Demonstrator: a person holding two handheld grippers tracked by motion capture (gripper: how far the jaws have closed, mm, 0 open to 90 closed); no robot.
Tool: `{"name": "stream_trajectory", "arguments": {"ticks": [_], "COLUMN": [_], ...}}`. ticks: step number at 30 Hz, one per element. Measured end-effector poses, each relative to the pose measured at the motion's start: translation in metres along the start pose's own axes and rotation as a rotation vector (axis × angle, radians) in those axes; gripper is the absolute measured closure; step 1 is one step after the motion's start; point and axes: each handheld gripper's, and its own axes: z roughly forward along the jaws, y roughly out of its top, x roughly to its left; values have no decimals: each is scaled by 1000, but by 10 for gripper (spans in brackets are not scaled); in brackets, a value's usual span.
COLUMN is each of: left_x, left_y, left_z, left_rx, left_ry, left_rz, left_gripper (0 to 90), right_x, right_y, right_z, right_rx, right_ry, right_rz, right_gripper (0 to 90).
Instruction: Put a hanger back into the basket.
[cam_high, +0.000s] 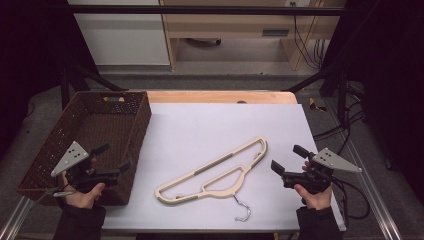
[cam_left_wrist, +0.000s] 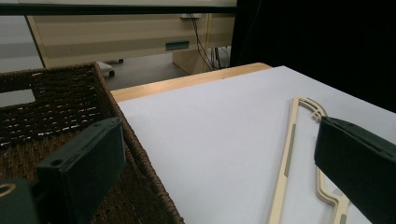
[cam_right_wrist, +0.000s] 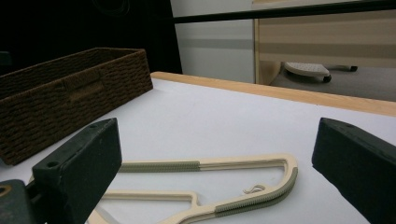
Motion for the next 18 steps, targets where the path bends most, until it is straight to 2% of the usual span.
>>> {"name": "stream_trajectory", "arguments": {"ticks": [7,12,15,18], "left_x": [1,0,0,-1], "left_y": [0,0,0,1], "left_z": [-2,-2,-2,-2], "left_rx": [-6,-3,-3,-5], "left_ry": [4,3,3,2], "left_rz": [-1,-3,-2,1], "left_gripper": [19,19,19,20], "right_x": [3,12,16,24], "right_y": [1,2,2,1], "right_z": [1,4,6,11], "right_rx": [21,49,51,83], "right_ry": [-9,6,24,38], "right_rz": [-3,-33,-28,-41], "right_gripper": [34,48,62,71]}}
